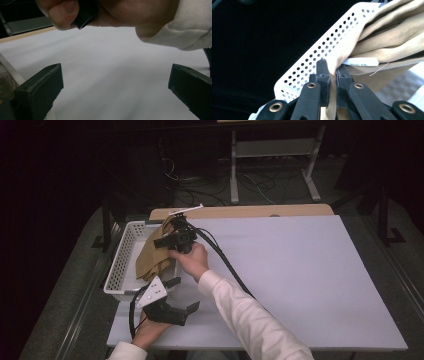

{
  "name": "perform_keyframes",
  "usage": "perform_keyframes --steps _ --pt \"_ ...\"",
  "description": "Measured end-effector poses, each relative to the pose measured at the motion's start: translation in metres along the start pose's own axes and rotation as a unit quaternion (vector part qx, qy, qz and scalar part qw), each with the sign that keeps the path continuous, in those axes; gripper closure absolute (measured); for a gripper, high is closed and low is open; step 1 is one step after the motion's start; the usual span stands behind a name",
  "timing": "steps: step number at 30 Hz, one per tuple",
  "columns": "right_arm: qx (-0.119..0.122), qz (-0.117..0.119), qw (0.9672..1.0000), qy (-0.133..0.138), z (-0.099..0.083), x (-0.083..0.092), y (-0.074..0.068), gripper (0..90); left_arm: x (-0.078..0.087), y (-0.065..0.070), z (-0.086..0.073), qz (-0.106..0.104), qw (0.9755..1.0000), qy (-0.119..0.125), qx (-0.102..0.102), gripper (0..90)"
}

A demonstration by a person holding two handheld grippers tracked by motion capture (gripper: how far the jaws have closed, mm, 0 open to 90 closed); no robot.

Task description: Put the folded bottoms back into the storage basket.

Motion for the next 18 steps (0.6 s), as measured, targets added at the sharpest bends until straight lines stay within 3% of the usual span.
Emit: perform_keyframes --steps 18 --pt "-0.004 -0.002 0.9998 -0.019 -0.002 -0.024 0.002 82.8 0.001 0.0 0.0 0.001 1.0 0.0 0.0 0.1"
Point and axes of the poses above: each handheld gripper's, and its own axes: x roughly backward along the jaws, z roughly out of its top, y roughly to its right, the point moved 4 cm from there along -x, roughly forward along the jaws, and after that the axes turned 15 degrees about x, right-handed, at the moved point
